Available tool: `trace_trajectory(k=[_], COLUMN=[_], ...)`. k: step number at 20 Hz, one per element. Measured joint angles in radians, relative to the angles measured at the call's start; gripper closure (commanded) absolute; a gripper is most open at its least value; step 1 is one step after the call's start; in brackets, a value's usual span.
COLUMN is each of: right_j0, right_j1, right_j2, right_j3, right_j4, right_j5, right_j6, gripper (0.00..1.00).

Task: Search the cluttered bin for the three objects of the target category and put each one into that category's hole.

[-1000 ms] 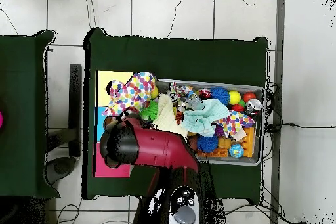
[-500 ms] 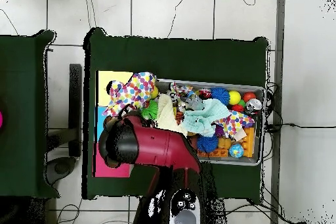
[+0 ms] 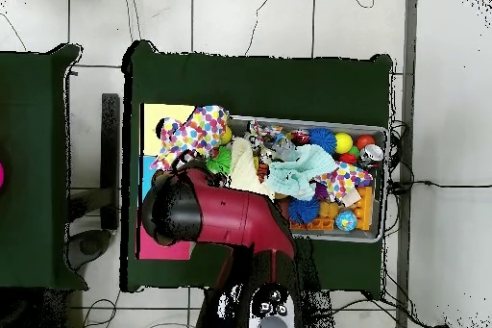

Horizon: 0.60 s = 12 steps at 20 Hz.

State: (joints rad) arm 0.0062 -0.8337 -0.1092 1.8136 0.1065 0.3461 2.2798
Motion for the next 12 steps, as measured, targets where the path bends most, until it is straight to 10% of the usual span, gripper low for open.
trace_trajectory(k=[12], right_j0=[0.028], right_j1=[-0.018], right_j2=[-0.020], right_j3=[-0.021], right_j4=[0.000], right_j5=[0.009], right_j6=[0.000], gripper=[1.00])
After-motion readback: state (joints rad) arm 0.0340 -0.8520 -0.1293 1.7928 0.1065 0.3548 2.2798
